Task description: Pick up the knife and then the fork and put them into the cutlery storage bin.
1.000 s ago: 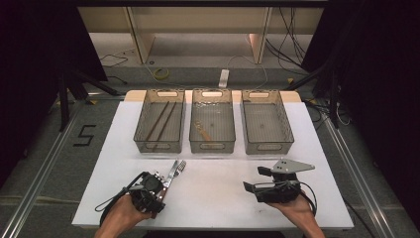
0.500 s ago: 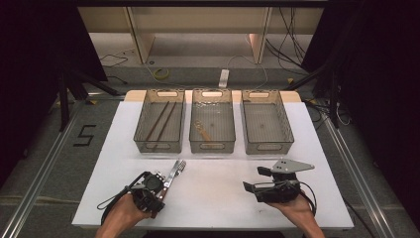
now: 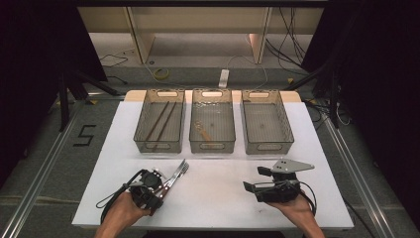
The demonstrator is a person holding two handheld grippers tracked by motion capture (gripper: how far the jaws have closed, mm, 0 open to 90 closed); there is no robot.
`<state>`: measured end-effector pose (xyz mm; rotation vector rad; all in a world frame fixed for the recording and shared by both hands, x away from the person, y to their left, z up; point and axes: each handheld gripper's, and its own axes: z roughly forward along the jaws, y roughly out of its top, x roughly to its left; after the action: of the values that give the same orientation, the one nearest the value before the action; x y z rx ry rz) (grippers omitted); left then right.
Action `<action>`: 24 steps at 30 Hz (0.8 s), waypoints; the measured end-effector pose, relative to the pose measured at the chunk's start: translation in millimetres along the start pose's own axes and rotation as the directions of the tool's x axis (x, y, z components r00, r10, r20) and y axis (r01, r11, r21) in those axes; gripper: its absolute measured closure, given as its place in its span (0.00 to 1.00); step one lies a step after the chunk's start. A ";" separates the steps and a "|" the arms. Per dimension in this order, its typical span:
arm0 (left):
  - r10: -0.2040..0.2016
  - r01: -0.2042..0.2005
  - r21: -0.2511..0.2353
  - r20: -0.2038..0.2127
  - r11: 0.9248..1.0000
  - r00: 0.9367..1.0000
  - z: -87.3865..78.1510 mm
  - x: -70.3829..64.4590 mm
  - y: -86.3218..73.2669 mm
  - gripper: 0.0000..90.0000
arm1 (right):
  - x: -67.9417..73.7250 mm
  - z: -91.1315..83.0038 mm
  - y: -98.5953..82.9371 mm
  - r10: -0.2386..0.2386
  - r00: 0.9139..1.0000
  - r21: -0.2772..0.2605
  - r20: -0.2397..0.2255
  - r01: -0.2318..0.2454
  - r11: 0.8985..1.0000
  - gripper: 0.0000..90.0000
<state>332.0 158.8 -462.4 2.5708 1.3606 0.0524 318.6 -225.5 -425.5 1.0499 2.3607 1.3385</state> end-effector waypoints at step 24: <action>0.022 -0.020 -0.067 0.036 0.998 0.999 -10.8 -1.5 -0.2 0.84 | 0.8 0.6 -0.1 -0.001 1.000 0.005 -0.003 0.001 1.000 0.29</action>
<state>329.4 159.7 -451.8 2.5188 1.2966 0.0526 318.3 -224.6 -425.8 1.0489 2.3674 1.3360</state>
